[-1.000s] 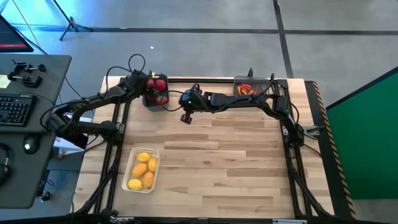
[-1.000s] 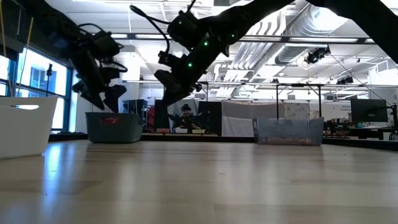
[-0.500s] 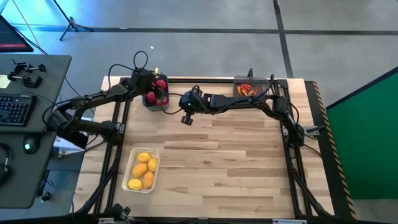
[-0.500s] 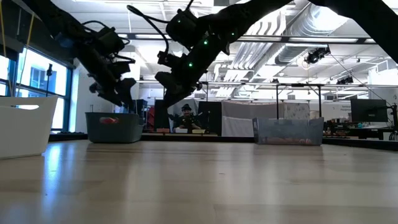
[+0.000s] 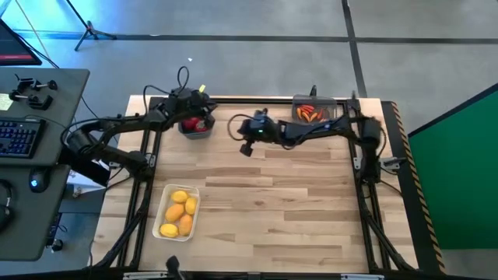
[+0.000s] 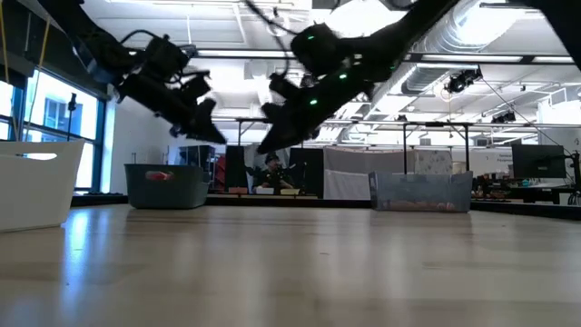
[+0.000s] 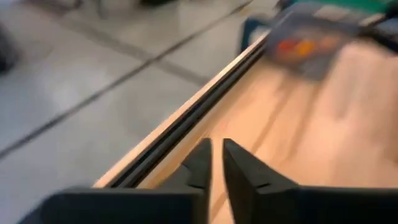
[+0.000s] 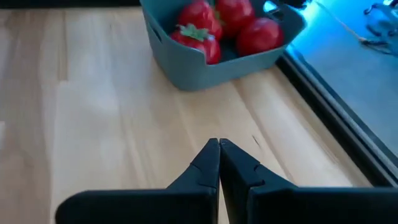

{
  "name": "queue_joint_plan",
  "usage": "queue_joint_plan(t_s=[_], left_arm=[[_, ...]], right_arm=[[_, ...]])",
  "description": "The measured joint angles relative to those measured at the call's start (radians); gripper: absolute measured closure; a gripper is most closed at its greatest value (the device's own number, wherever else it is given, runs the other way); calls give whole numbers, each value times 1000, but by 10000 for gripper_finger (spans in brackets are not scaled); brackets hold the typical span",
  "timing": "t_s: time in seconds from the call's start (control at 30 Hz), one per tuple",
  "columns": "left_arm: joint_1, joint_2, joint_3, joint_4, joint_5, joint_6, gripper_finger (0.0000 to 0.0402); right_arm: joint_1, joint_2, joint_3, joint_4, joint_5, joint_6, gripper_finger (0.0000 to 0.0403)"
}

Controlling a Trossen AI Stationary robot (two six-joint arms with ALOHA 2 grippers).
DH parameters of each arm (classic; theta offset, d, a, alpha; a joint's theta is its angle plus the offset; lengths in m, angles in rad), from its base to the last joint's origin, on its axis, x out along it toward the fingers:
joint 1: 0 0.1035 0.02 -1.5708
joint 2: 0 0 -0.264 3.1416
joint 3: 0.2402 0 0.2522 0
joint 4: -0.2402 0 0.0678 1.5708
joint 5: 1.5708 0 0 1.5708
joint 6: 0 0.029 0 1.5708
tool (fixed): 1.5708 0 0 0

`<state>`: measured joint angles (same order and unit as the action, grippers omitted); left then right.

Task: Sort produce into baskets
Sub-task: Return to Home Position

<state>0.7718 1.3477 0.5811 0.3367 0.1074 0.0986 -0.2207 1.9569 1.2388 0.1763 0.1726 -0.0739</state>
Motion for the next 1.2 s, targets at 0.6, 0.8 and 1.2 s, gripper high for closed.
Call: queue_joint_plan(t_s=[0.6,0.8,1.2], left_arm=[[-103,-28,-197,479,294,11,401],[-107,-61,-229,505,296,2,401],[-104,-89,-367,741,337,-69,401]], right_arm=[[-34,-589,-661,337,-48,6,403],[-34,-803,-800,338,-22,26,403],[-34,-1147,-1027,334,17,42,403]])
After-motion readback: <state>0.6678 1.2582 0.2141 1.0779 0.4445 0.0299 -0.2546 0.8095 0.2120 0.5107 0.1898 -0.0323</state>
